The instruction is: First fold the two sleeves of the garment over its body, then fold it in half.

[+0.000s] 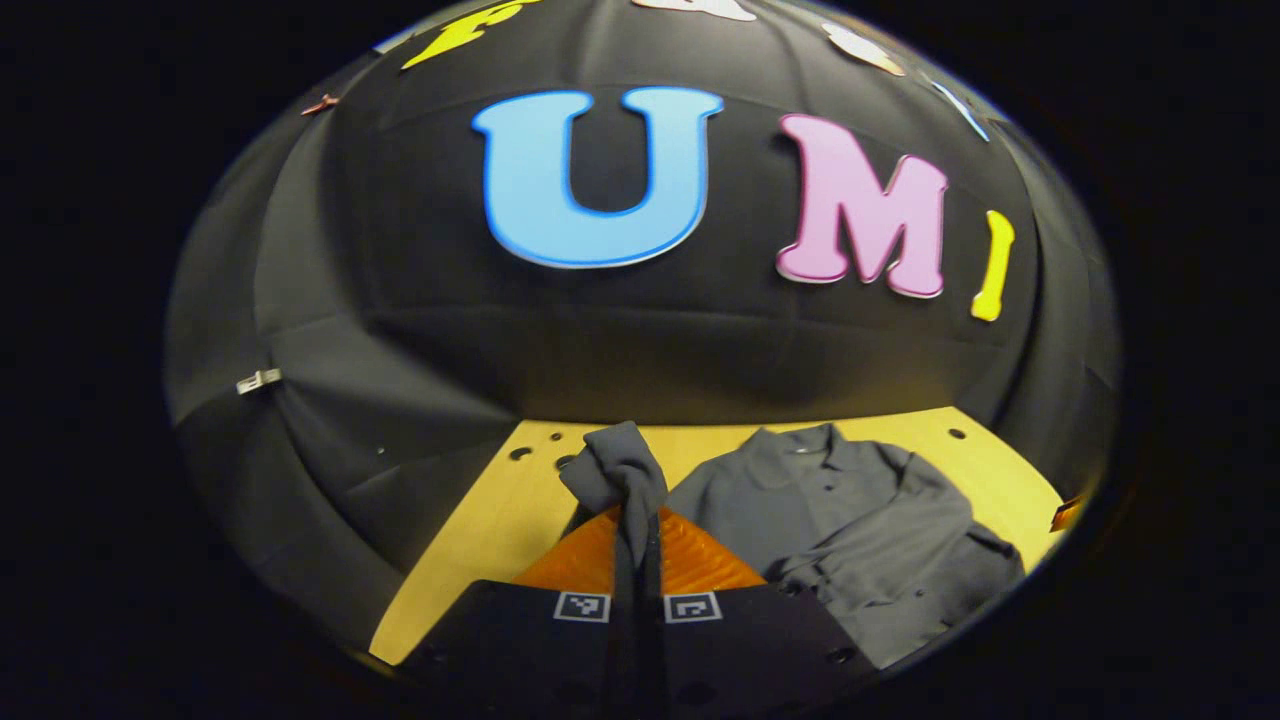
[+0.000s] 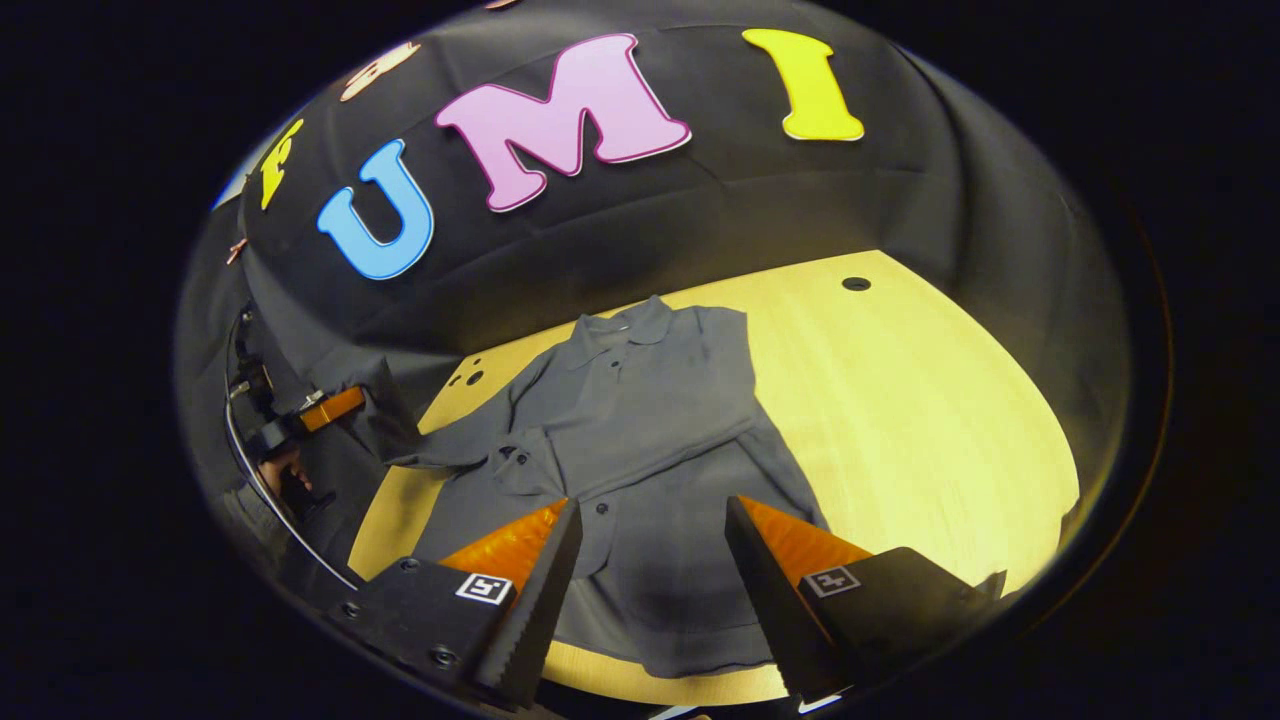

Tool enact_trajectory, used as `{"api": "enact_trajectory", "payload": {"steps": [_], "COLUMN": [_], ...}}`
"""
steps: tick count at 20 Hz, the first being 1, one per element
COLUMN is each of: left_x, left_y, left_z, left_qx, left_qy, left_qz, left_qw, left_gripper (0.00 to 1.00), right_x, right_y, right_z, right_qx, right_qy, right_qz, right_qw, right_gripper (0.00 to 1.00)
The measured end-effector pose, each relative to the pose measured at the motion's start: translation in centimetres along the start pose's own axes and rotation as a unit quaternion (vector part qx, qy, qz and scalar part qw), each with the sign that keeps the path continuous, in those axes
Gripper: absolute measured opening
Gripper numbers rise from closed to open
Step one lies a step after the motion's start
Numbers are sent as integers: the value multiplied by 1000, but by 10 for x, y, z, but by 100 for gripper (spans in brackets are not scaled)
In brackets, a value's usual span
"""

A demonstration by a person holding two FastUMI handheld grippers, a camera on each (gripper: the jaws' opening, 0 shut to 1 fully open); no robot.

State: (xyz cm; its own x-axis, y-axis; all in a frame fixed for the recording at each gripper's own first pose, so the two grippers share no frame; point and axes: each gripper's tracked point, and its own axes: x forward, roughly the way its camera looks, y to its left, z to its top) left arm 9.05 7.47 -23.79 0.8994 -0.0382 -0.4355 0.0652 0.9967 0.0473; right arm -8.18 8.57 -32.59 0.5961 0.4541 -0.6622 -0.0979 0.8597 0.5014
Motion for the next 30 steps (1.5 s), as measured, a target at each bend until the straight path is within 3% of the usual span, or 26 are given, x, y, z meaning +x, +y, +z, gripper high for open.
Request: {"api": "enact_trajectory", "payload": {"steps": [9,19,30], "left_x": [3,23,62], "left_y": [-157,-274,-354], "left_z": [18,-33,-136], "left_qx": [16,8,99], "left_qy": [-10,40,111], "left_qz": [-130,-190,-242], "left_qw": [991,981,959], "left_gripper": [6,5,7], "right_x": [-31,-83,-99], "right_y": [-48,-98,-129], "right_z": [-2,-11,-22], "right_qx": [16,45,66], "right_qy": [-16,-27,-9], "right_qz": [-45,-96,-118], "right_qw": [999,994,991], "right_gripper": [90,96,97]}}
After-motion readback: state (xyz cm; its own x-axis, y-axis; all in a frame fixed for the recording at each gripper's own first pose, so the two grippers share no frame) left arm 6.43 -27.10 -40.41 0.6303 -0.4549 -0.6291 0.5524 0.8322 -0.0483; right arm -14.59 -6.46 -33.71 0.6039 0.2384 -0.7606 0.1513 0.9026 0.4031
